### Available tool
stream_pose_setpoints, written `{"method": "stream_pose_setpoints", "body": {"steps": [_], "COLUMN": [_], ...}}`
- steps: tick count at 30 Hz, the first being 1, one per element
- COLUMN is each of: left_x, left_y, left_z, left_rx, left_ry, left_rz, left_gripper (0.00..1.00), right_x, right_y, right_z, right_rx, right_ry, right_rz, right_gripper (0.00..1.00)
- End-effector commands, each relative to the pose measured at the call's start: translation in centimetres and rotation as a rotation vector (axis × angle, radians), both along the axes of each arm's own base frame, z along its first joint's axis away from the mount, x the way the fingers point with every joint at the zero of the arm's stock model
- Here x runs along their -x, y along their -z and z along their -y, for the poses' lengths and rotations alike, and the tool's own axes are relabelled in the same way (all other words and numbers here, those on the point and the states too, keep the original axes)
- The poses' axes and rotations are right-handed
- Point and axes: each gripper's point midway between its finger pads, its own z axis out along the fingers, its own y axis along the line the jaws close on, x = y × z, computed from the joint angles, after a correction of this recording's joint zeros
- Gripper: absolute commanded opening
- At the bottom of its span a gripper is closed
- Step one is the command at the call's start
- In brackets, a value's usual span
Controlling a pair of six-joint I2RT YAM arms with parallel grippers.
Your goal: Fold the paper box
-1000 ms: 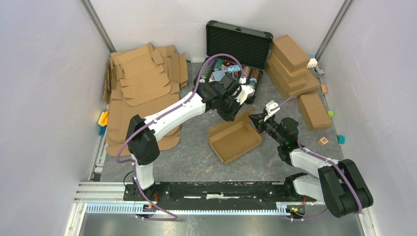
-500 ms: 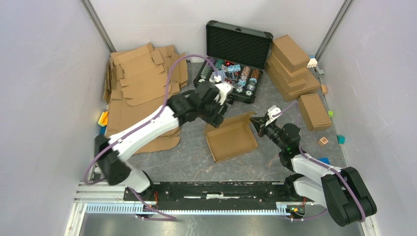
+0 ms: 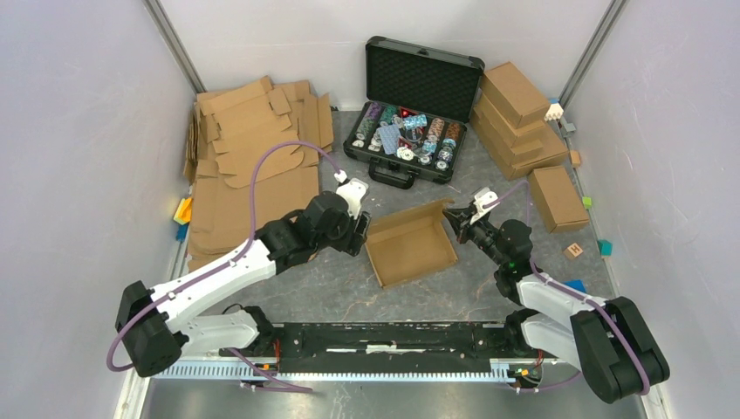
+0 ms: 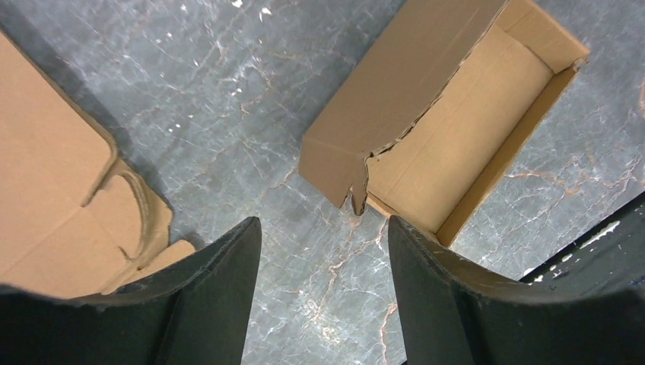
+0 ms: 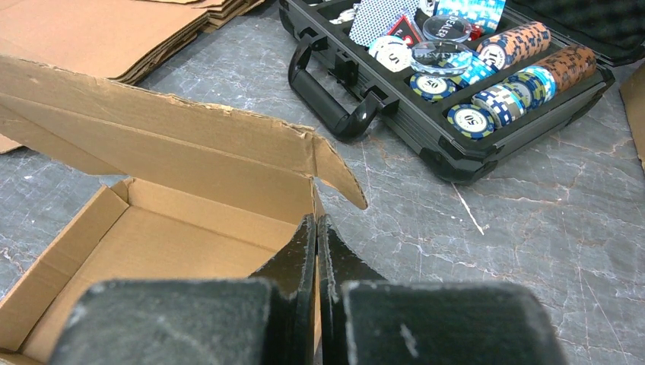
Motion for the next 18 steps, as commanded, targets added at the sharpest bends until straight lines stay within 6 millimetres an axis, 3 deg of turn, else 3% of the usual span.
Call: {"method": "stream_pose_setpoints", "body": {"steps": [1,4,11,15,17,18], "left_x": [-1.4,-1.8,-2.5,-2.5,-2.5,-2.5], "left_y": [-1.7,-0.7,0.1,1.0,1.4,1.5], "left_z": [2.3,2.6,3.9,4.2,4.0,3.8], "left_rx": [0.172,0.164,0.186,0.165,0.168,0.168], "left_ry": [-0.027,-0.037,-0.032,-0.038,-0.065,-0.078], "left_rz": [0.073,0.06,0.057,0.015,0.003,0.0], "left_gripper": [0.64,0.56,0.52,0.36,0.35,0.41], "right_x": [-0.1,0.1,0.1,0.1,0.2,0.2], "right_y": [-0.5,-0.4,-0.6,-0.6,-0.5,-0.5], "right_z": [0.0,0.0,-0.4,-0.5,-0.5,-0.5], "right_rx": [-0.008,-0.011,-0.016,-0.016,-0.015,-0.014], "right_ry": [0.012,0.009,-0.004,-0.005,-0.005,-0.005], "right_rz": [0.007,0.005,0.002,0.003,0.0,0.001], "right_gripper": [0.0,0.0,0.0,0.0,0.0,0.0]}}
